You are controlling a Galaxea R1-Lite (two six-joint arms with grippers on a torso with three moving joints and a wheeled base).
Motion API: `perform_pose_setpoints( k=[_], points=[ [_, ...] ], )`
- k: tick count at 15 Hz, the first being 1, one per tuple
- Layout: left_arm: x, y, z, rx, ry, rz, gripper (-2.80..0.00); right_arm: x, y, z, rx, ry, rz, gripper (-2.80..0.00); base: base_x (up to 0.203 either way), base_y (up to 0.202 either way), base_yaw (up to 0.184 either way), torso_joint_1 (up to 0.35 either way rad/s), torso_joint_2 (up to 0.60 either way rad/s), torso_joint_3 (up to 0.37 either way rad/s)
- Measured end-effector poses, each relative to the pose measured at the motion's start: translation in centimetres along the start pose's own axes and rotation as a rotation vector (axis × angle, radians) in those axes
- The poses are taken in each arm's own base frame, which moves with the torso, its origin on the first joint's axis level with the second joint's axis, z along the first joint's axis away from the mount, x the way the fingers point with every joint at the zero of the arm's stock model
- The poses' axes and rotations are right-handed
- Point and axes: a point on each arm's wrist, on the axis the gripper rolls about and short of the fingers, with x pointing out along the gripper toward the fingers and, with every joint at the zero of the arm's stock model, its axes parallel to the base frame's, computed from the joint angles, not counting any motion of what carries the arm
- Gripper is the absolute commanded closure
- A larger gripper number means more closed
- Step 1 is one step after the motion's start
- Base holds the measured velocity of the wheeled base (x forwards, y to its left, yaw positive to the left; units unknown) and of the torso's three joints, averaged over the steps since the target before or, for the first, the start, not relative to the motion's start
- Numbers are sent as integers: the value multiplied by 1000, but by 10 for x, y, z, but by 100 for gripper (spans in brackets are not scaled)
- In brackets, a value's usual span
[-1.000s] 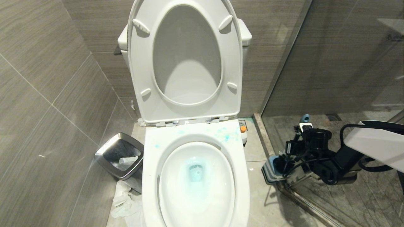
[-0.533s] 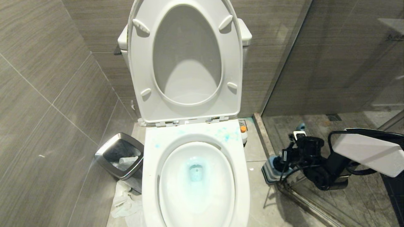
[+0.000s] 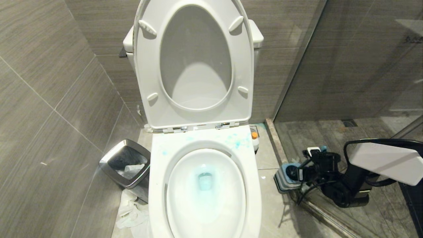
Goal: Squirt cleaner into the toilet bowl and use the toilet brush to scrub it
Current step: Put the toilet brush back, then flush the toilet
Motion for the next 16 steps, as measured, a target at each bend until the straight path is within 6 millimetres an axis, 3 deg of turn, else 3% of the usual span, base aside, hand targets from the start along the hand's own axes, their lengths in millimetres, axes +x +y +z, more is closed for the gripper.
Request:
perform_pose_setpoints(
  k=[3,6,9,14,16],
  points=[
    [0,0,0,-1,0,0,0,-36,-7,-13,-19,79,10,0,0,0,0,0,0,0],
    [0,0,0,0,0,0,0,-84,-16,-11,-22,83,33,0,0,0,0,0,0,0],
    [0,0,0,0,0,0,0,-133,-23,6,-16,-5,58,0,0,0,0,0,0,0],
    [0,0,0,0,0,0,0,-216,-39,55,-22,-285,71,0,0,0,0,0,0,0],
    [0,0,0,0,0,0,0,-250,-48,63,-43,-368,48,0,0,0,0,0,0,0]
  ],
)
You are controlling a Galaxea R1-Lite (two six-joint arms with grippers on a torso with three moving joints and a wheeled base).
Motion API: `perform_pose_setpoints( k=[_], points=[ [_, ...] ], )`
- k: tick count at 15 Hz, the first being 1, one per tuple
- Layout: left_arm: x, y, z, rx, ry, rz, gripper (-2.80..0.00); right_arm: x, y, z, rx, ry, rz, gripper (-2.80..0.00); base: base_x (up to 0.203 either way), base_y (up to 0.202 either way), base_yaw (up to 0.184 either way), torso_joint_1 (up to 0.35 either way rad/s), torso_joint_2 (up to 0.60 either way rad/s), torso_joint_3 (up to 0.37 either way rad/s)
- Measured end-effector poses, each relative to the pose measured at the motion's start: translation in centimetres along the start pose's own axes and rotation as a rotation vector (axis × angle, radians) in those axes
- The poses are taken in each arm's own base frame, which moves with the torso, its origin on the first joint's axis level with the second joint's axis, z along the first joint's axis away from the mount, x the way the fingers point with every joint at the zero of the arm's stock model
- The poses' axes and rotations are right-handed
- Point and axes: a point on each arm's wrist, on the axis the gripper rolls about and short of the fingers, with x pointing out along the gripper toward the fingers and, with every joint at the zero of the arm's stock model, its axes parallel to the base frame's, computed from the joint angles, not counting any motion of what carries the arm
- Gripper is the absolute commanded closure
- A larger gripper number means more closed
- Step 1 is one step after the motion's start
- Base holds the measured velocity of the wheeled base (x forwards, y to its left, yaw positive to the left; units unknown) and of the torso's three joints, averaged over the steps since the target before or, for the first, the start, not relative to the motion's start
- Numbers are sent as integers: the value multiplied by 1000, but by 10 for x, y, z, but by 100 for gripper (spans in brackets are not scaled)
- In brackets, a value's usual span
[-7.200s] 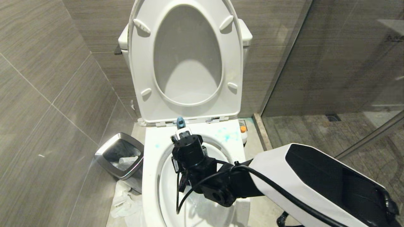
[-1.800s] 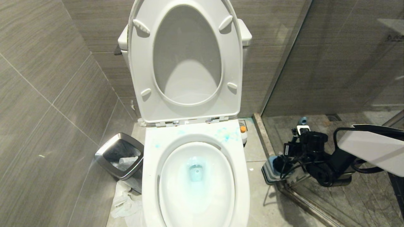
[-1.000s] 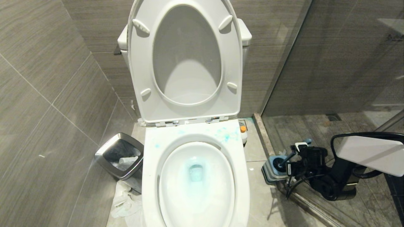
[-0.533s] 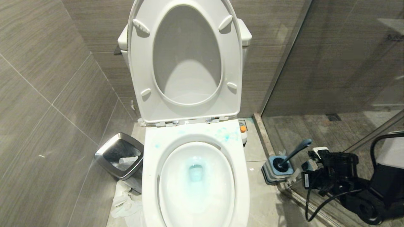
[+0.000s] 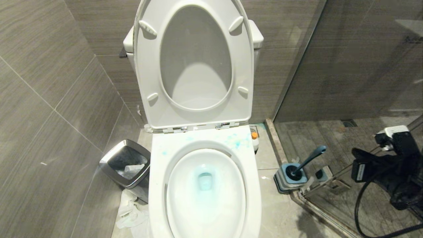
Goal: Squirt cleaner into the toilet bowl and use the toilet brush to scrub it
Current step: Flush the toilet
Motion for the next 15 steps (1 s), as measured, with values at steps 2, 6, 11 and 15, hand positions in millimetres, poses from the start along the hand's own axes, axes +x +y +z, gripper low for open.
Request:
perform_pose_setpoints(
  k=[2,6,11,15],
  points=[
    [0,0,0,0,0,0,0,-28,-9,15,-42,-76,-85,0,0,0,0,0,0,0],
    [0,0,0,0,0,0,0,-72,-27,27,-29,-130,-404,0,0,0,0,0,0,0],
    [0,0,0,0,0,0,0,-115,-44,8,-3,-141,-572,0,0,0,0,0,0,0],
    [0,0,0,0,0,0,0,-154,-49,-8,-11,-149,-633,0,0,0,0,0,0,0]
  ],
)
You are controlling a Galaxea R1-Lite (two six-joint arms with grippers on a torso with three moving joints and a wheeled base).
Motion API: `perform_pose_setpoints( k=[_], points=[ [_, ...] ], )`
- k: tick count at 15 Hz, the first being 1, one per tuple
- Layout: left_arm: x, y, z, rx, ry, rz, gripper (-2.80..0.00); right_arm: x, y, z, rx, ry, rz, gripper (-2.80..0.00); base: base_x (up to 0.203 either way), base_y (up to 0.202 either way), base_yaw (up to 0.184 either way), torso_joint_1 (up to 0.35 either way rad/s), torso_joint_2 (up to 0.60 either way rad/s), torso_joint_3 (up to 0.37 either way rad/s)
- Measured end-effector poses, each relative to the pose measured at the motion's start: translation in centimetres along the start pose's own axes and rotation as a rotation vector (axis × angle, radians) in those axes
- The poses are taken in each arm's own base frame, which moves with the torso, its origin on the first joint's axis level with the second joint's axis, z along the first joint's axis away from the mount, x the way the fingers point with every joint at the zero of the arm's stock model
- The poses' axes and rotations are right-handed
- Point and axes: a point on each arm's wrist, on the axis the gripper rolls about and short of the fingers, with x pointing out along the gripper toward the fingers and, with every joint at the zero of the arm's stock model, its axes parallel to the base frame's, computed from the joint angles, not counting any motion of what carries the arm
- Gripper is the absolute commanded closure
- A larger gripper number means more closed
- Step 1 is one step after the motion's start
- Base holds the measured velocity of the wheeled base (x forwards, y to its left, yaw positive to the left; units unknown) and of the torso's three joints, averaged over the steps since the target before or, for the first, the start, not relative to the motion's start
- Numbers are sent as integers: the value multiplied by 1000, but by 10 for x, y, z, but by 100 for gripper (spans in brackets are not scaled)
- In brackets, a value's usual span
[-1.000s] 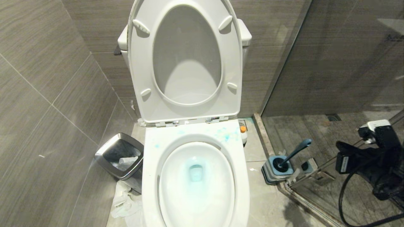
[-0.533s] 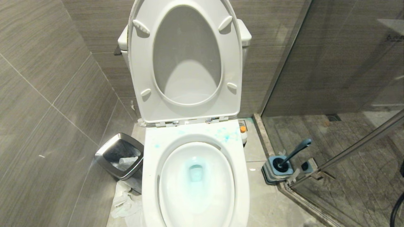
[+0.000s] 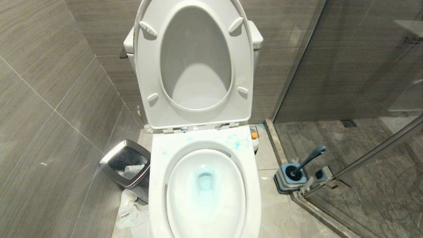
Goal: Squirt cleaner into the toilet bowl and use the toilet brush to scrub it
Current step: Flush the toilet
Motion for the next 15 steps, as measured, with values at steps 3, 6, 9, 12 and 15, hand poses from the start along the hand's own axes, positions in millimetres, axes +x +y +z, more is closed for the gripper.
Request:
perform_pose_setpoints(
  k=[3,6,9,12,15],
  points=[
    [0,0,0,0,0,0,0,-22,-17,-12,-14,5,-15,0,0,0,0,0,0,0],
    [0,0,0,0,0,0,0,-44,-28,-25,-40,-43,136,0,0,0,0,0,0,0],
    [0,0,0,0,0,0,0,-63,-32,-47,-78,-64,363,0,0,0,0,0,0,0],
    [0,0,0,-1,0,0,0,-75,-31,-71,-15,-43,532,0,0,0,0,0,0,0],
    [0,0,0,0,0,0,0,-80,-28,-80,67,-20,703,0,0,0,0,0,0,0]
  ],
)
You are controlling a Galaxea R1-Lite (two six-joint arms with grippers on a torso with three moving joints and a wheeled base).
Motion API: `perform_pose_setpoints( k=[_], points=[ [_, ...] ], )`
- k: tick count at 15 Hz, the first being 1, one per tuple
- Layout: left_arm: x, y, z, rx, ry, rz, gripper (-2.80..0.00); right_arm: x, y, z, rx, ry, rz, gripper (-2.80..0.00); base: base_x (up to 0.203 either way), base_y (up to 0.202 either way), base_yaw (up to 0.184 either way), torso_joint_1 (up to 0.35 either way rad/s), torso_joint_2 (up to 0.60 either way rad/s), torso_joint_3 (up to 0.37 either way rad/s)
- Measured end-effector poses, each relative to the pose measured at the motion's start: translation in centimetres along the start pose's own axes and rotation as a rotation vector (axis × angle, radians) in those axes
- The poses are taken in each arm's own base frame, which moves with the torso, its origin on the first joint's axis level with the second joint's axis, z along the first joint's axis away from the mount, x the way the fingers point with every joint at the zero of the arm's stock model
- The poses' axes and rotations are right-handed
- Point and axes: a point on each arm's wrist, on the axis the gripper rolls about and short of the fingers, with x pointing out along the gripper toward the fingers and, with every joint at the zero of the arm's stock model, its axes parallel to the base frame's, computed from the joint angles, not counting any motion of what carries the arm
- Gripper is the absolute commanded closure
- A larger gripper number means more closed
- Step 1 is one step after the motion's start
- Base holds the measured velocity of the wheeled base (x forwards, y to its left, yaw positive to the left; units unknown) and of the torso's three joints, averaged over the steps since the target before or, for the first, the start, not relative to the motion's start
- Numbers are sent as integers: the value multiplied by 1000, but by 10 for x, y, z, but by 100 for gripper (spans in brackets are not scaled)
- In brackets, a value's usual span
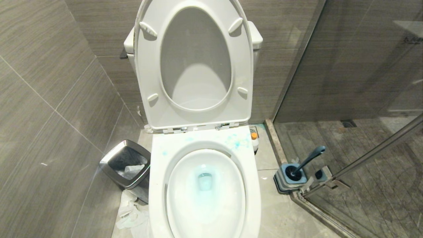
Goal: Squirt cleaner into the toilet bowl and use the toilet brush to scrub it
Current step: Flush the toilet
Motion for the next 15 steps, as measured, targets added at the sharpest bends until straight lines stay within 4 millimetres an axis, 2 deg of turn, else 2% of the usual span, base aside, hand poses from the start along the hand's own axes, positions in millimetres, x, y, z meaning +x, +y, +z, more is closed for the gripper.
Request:
perform_pose_setpoints(
  k=[3,7,15],
  points=[
    [0,0,0,0,0,0,0,1,3,-7,20,15,70,0,0,0,0,0,0,0],
    [0,0,0,0,0,0,0,1,2,-8,146,35,18,0,0,0,0,0,0,0],
    [0,0,0,0,1,0,0,0,1,-7,174,40,10,0,0,0,0,0,0,0]
  ],
)
